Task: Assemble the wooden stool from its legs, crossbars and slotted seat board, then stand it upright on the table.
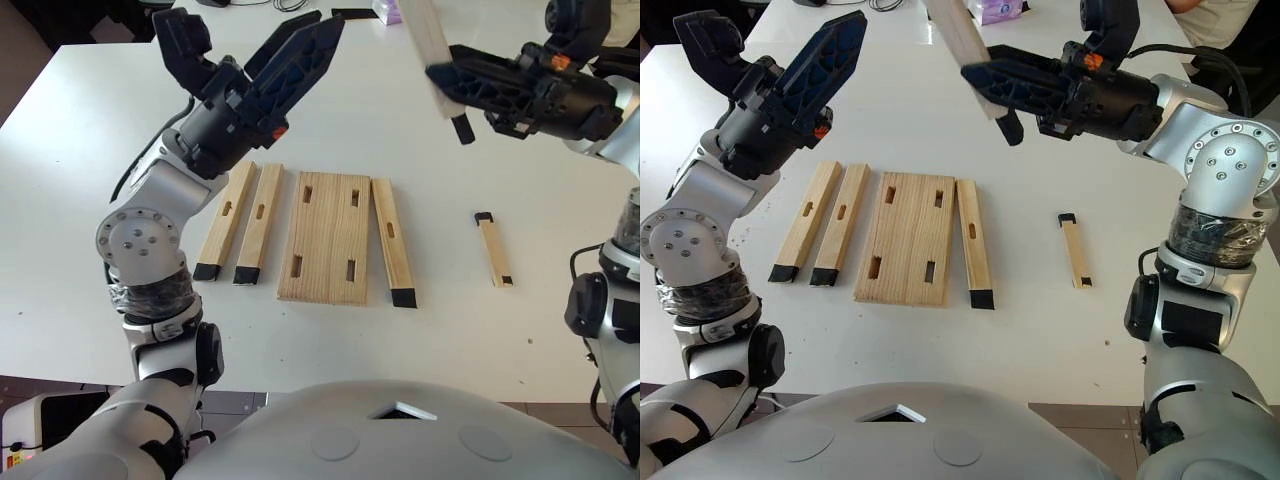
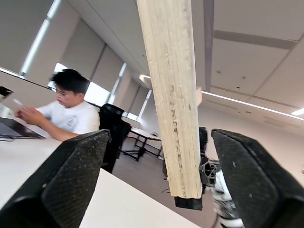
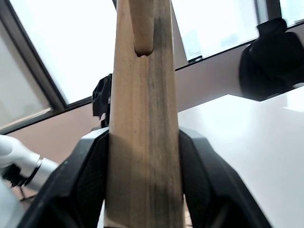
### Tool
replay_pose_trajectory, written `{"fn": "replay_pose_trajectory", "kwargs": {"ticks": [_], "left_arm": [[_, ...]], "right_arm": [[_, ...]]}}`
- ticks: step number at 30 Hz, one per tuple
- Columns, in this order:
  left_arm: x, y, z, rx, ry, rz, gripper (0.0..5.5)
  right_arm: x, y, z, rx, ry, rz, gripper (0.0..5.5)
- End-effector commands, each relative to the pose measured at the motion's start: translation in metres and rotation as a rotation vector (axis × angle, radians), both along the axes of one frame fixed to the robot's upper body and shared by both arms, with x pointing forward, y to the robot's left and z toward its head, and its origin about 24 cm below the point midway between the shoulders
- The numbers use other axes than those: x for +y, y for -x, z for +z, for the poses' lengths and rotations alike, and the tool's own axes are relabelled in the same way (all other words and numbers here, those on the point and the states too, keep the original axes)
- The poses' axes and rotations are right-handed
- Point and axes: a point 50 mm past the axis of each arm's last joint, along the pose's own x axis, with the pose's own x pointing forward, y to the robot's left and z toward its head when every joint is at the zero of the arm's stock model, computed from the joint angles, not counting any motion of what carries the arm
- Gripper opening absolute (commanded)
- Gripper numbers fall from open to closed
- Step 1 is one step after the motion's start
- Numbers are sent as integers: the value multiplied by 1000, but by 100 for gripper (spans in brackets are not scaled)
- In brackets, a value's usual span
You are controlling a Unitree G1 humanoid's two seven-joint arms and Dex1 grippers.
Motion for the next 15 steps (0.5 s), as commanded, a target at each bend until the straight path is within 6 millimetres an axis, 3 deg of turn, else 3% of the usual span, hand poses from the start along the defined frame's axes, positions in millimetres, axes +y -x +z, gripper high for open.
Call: {"fn": "replay_pose_trajectory", "kwargs": {"ticks": [1, 10, 15], "left_arm": [[-7, 0, 14, -51, -50, -110, 395], [-5, 1, 26, -120, -80, -191, 395], [-5, 6, 26, -144, -109, -233, 395]], "right_arm": [[0, 10, -2, -69, 85, 82, 203], [-3, 12, -23, -61, 143, 101, 203], [-3, 14, -24, -64, 128, 96, 203]]}}
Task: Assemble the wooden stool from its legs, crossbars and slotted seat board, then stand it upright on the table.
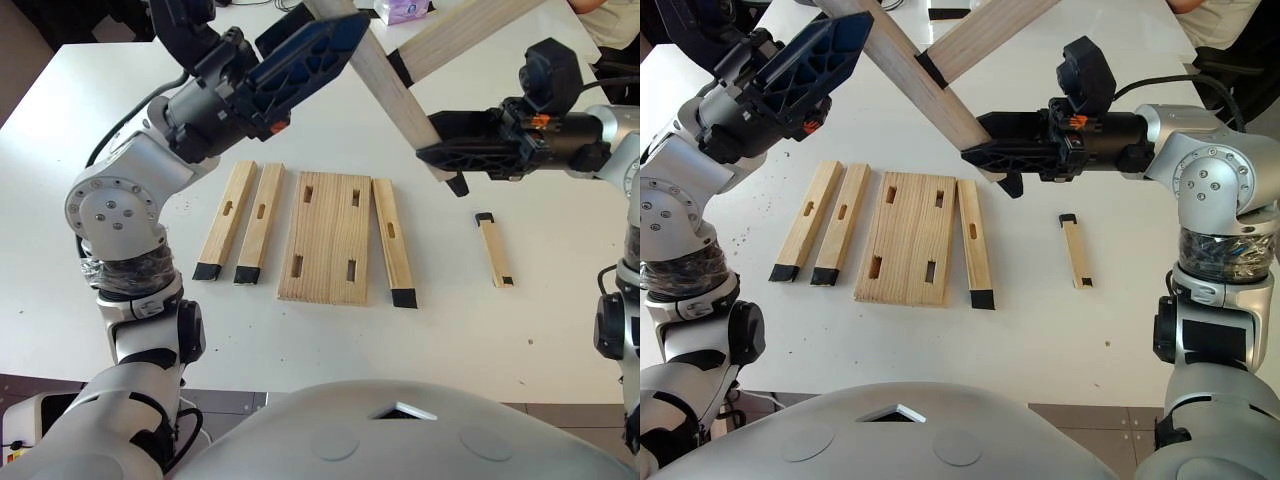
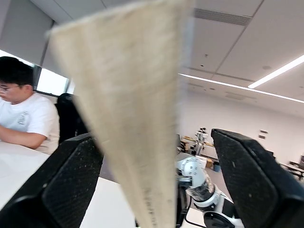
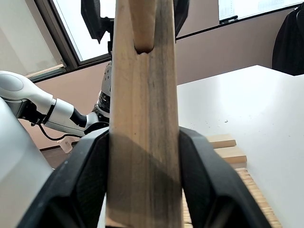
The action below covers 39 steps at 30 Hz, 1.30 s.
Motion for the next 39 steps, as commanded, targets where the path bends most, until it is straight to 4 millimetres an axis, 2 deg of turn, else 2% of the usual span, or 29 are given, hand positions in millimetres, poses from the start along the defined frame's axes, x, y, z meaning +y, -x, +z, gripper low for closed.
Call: {"fn": "replay_pose_trajectory", "kwargs": {"ticks": [1, 8, 20, 32, 33, 39], "left_arm": [[-2, 3, 3, -29, -28, -34, 395], [-6, 5, -5, -21, -38, -46, 395], [-5, 7, -10, -22, -29, -26, 208], [-5, 13, -17, -51, -68, -22, 203], [-4, 12, -18, -52, -73, -11, 203], [7, 4, -25, -63, -132, 83, 203]], "right_arm": [[3, 5, 2, -28, -4, 11, 203], [10, 7, 1, -25, -26, 29, 203], [16, 11, -5, 5, -39, 43, 203], [13, 7, -10, -3, 2, -2, 203], [12, 6, -10, -14, -1, -8, 241], [3, 3, -15, -27, 15, -89, 327]]}}
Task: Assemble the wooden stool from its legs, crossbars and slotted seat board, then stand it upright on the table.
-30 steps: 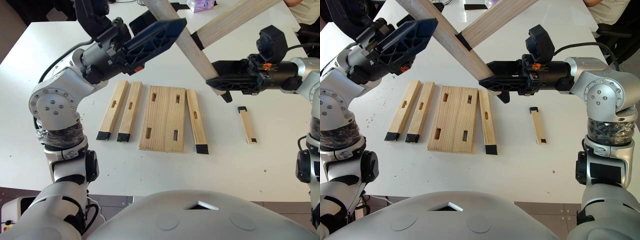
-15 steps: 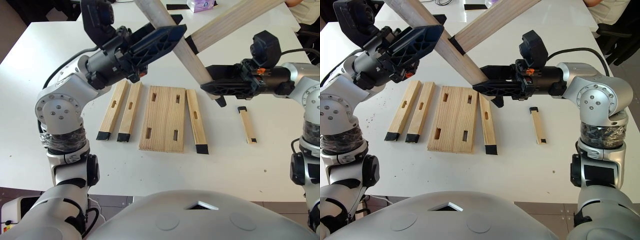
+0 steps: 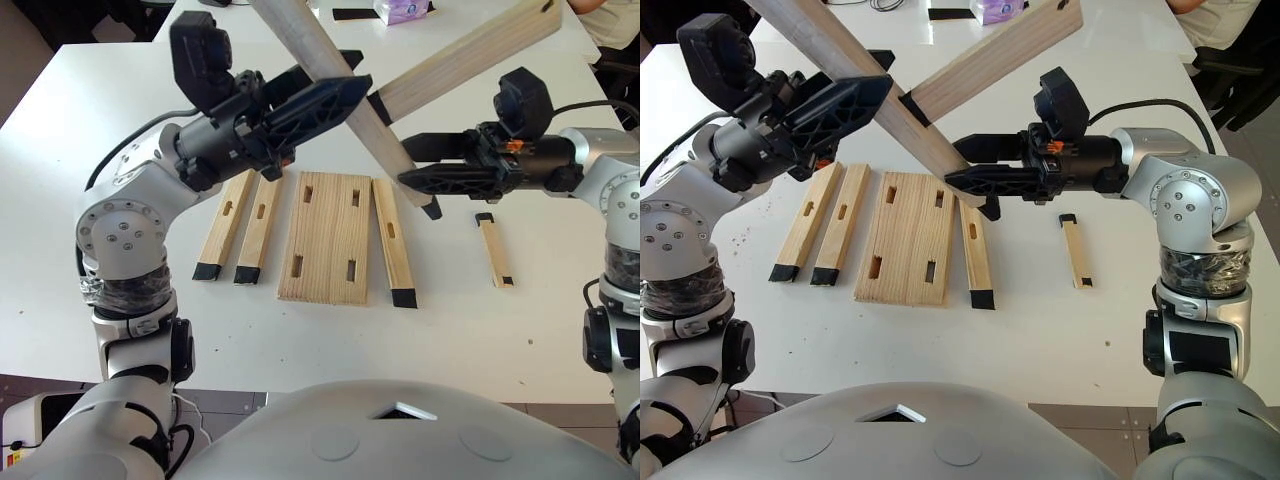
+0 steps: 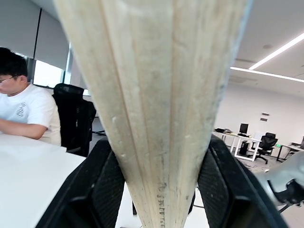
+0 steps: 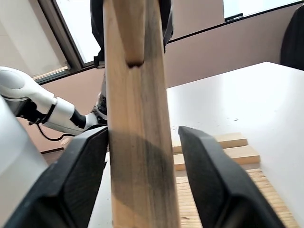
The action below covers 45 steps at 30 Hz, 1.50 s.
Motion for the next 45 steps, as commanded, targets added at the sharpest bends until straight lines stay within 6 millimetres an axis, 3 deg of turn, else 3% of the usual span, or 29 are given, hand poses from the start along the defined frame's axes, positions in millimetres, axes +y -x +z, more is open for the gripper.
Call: {"fn": "replay_pose_trajectory", "kwargs": {"ticks": [1, 9, 15, 23, 34, 45], "left_arm": [[13, -5, -5, -29, -70, 79, 203], [59, 6, -28, -68, -377, 135, 203], [85, 13, -24, -109, -535, 78, 203], [82, 19, -32, -107, -585, -37, 203], [74, 22, -50, -138, -632, -77, 203], [67, 20, -65, -135, -620, -81, 203]], "right_arm": [[-15, -2, -8, -17, 52, -121, 344], [-68, 2, -53, -75, 282, -405, 349], [-90, 8, -66, -77, 303, -582, 349], [-93, 9, -70, -84, 307, -624, 349], [-102, -4, -61, -123, 325, -651, 349], [-96, -10, -61, -130, 320, -621, 349]]}}
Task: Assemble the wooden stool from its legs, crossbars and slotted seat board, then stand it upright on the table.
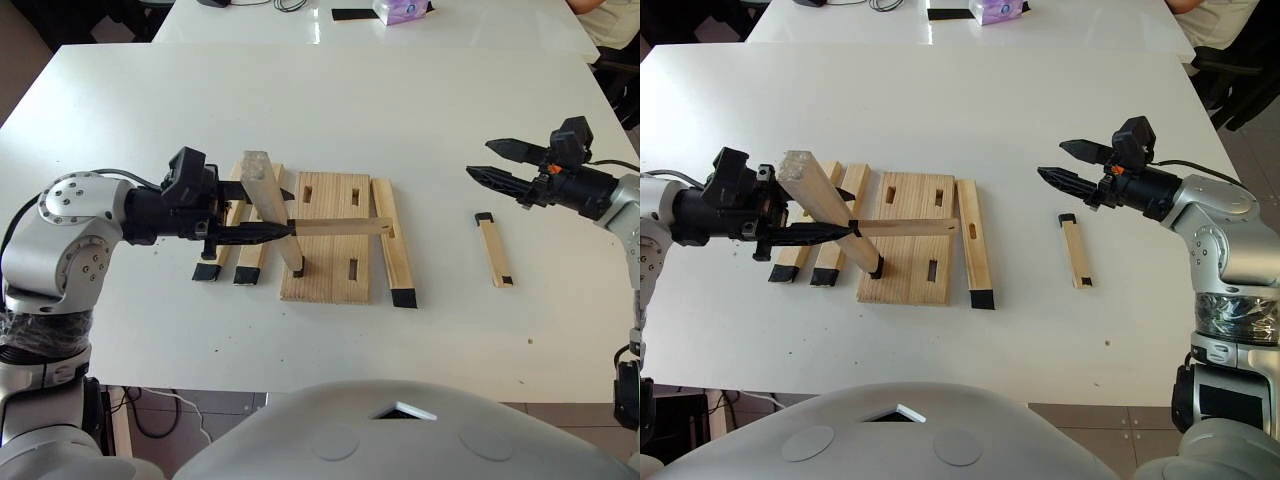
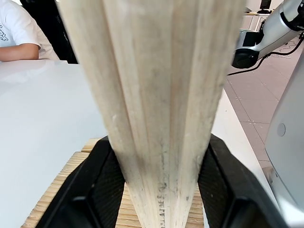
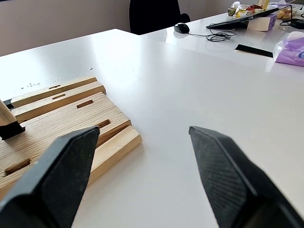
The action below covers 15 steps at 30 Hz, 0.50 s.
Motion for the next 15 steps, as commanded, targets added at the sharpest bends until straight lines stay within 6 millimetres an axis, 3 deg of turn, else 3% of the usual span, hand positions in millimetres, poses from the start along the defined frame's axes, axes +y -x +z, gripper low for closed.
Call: {"fn": "replay_pose_trajectory", "kwargs": {"ticks": [1, 8, 15], "left_arm": [[0, 0, -13, 14, -44, 12, 203], [14, 8, -32, 14, -155, 39, 203], [4, 24, -42, 19, -142, 80, 203]], "right_arm": [[3, -3, 1, -7, 7, 17, 349], [6, 1, -9, 22, 28, 36, 349], [13, 7, -17, 41, 11, 44, 349]]}}
